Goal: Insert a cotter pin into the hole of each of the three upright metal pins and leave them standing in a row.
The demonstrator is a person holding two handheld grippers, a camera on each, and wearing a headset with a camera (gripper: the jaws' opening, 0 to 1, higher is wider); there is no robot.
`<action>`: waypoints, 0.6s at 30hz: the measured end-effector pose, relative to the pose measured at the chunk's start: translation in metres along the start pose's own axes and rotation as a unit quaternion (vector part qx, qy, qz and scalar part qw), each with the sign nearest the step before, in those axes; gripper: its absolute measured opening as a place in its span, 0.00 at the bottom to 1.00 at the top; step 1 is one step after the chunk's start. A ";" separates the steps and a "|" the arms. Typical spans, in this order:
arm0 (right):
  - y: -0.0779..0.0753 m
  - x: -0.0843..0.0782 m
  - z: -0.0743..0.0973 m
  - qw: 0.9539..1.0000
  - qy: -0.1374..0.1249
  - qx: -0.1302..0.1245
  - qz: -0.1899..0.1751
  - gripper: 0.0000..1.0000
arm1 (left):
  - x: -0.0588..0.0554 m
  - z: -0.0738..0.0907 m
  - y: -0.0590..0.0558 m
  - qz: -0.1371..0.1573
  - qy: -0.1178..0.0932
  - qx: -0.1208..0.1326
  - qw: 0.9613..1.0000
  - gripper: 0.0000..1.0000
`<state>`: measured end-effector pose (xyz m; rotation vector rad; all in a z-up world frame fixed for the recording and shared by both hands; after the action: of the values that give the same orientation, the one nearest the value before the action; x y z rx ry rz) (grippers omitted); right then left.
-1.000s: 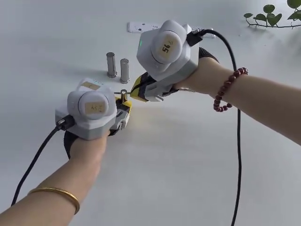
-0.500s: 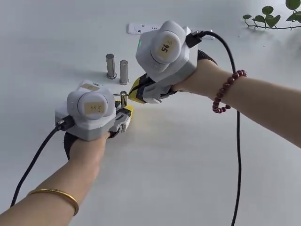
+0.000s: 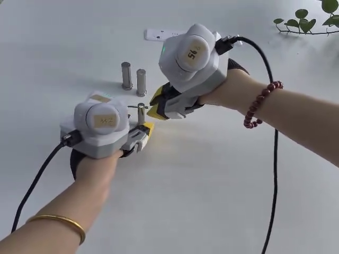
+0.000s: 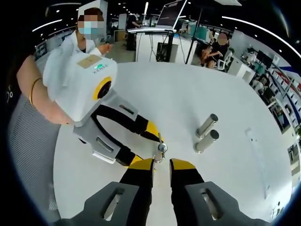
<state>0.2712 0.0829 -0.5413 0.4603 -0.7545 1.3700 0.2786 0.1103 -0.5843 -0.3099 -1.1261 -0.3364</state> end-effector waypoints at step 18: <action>-0.034 0.017 0.012 0.987 -0.087 -0.043 -0.130 0.21 | 0.026 0.036 0.002 -0.003 -0.034 -0.019 0.999 0.57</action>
<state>0.3022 0.0809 -0.5167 0.5952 -0.8602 1.0590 0.2596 0.1237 -0.5467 -0.3542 -1.1876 -0.3545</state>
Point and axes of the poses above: the centre of the closed fingertips' face, and the gripper's own axes: z roughly backward along the fingers, y roughly to its left, x roughly out of its top, the point moved 1 cm from there along z, roughly backward along the fingers, and after that the axes turned 6 degrees about -y, right-handed, at the moved point
